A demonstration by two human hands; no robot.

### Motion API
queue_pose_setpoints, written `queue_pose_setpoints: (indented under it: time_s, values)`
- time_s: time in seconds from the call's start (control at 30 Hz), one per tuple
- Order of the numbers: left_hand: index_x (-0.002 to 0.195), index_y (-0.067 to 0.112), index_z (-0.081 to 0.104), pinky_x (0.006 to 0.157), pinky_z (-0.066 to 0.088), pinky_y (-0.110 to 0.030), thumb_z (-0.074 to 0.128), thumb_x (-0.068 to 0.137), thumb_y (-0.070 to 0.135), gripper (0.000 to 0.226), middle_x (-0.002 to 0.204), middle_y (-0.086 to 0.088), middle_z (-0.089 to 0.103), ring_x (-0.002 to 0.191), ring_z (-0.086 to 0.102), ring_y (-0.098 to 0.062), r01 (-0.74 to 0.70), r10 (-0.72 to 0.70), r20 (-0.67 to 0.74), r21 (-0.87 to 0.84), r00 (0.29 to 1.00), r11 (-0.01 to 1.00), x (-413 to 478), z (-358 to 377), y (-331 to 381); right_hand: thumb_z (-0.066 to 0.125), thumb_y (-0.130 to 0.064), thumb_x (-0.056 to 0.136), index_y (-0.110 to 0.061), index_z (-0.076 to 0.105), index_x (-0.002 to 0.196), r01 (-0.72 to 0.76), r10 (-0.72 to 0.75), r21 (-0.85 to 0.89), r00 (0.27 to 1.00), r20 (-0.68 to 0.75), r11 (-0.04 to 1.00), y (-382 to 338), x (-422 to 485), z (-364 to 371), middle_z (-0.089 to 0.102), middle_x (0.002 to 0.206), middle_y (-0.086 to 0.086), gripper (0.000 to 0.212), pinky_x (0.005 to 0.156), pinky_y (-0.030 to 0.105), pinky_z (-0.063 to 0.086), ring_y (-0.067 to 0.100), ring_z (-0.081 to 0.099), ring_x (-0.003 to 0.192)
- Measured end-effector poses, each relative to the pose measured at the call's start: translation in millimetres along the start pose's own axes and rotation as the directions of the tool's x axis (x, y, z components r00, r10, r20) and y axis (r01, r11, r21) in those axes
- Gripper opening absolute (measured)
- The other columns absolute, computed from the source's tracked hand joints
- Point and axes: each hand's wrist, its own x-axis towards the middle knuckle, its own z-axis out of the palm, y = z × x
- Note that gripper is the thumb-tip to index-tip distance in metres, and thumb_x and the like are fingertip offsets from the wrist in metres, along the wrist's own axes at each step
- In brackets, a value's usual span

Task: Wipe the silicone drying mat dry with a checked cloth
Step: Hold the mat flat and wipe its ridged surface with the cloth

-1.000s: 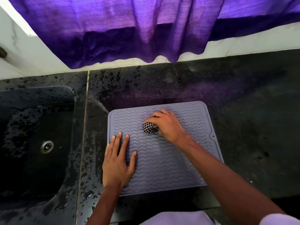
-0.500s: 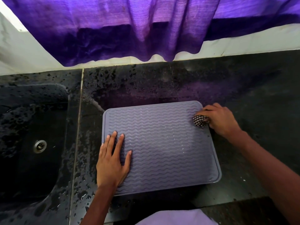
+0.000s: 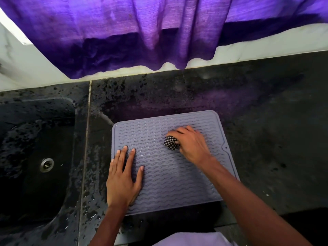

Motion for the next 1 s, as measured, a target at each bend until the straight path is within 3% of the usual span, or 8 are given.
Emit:
queue_pose_setpoints:
  time_s: [0.23, 0.47, 0.63, 0.73, 0.8, 0.93, 1.0]
  values:
    - [0.158, 0.022, 0.036, 0.125, 0.024, -0.045, 0.036, 0.100, 0.057, 0.068, 0.168, -0.003, 0.027, 0.155, 0.024, -0.024, -0.008, 0.008, 0.001, 0.009, 1.000, 1.000, 0, -1, 0, 0.069, -0.002, 0.069, -0.036, 0.063, 0.119, -0.047, 0.047, 0.021, 0.999, -0.004, 0.999, 32, -5, -16, 0.065, 0.113, -0.011, 0.061, 0.082, 0.038, 0.047, 0.023, 0.054, 0.104]
    - [0.158, 0.022, 0.036, 0.126, 0.023, -0.044, 0.037, 0.100, 0.057, 0.068, 0.168, -0.003, 0.027, 0.155, 0.024, -0.024, -0.003, 0.003, 0.000, 0.009, 1.000, 1.000, 0, -1, 1, 0.066, -0.011, 0.076, -0.040, 0.062, 0.118, -0.197, 0.204, -0.084, 0.976, 0.073, 0.977, 106, -29, -56, 0.067, 0.113, -0.010, 0.052, 0.080, 0.040, 0.053, 0.024, 0.057, 0.101]
    - [0.158, 0.021, 0.036, 0.126, 0.023, -0.045, 0.039, 0.099, 0.056, 0.068, 0.168, -0.003, 0.027, 0.155, 0.024, -0.025, 0.004, -0.004, -0.004, 0.009, 1.000, 1.000, 0, 0, 3, 0.066, -0.011, 0.080, -0.040, 0.058, 0.115, -0.306, 0.305, 0.033, 0.951, 0.049, 0.951, 135, -39, -70, 0.070, 0.104, 0.000, 0.046, 0.079, 0.044, 0.055, 0.027, 0.063, 0.098]
    - [0.158, 0.021, 0.037, 0.125, 0.024, -0.045, 0.040, 0.099, 0.055, 0.068, 0.168, -0.003, 0.027, 0.155, 0.024, -0.025, 0.003, -0.003, -0.005, 0.011, 1.000, 1.000, 0, 0, 2, 0.071, -0.006, 0.081, -0.026, 0.057, 0.119, -0.158, 0.180, 0.302, 0.983, -0.045, 0.940, 99, -22, -60, 0.070, 0.109, 0.002, 0.046, 0.086, 0.035, 0.051, 0.021, 0.064, 0.099]
    - [0.158, 0.020, 0.037, 0.125, 0.024, -0.045, 0.040, 0.099, 0.055, 0.068, 0.167, -0.003, 0.027, 0.155, 0.024, -0.025, 0.000, 0.000, -0.002, 0.012, 1.000, 1.000, 0, 0, 2, 0.072, -0.007, 0.081, -0.023, 0.059, 0.119, -0.014, 0.050, 0.361, 0.995, -0.091, 0.932, 65, -4, -47, 0.068, 0.113, -0.003, 0.044, 0.091, 0.031, 0.047, 0.016, 0.061, 0.105]
    - [0.158, 0.020, 0.037, 0.125, 0.025, -0.046, 0.039, 0.099, 0.055, 0.068, 0.167, -0.004, 0.027, 0.155, 0.025, -0.026, -0.006, 0.006, 0.004, 0.012, 1.000, 1.000, 0, -1, 1, 0.067, -0.019, 0.082, -0.031, 0.057, 0.116, 0.109, -0.090, 0.245, 0.992, -0.085, 0.964, 29, 21, -4, 0.068, 0.108, -0.005, 0.037, 0.083, 0.042, 0.049, 0.022, 0.061, 0.099]
    - [0.158, 0.021, 0.036, 0.125, 0.024, -0.045, 0.038, 0.099, 0.056, 0.069, 0.168, -0.004, 0.027, 0.155, 0.024, -0.025, -0.005, 0.004, 0.011, 0.014, 1.000, 1.000, 0, -2, 0, 0.070, -0.014, 0.079, -0.033, 0.057, 0.115, 0.095, -0.079, 0.195, 0.993, -0.087, 0.976, 29, 19, 9, 0.069, 0.109, -0.006, 0.044, 0.080, 0.045, 0.050, 0.025, 0.062, 0.096]
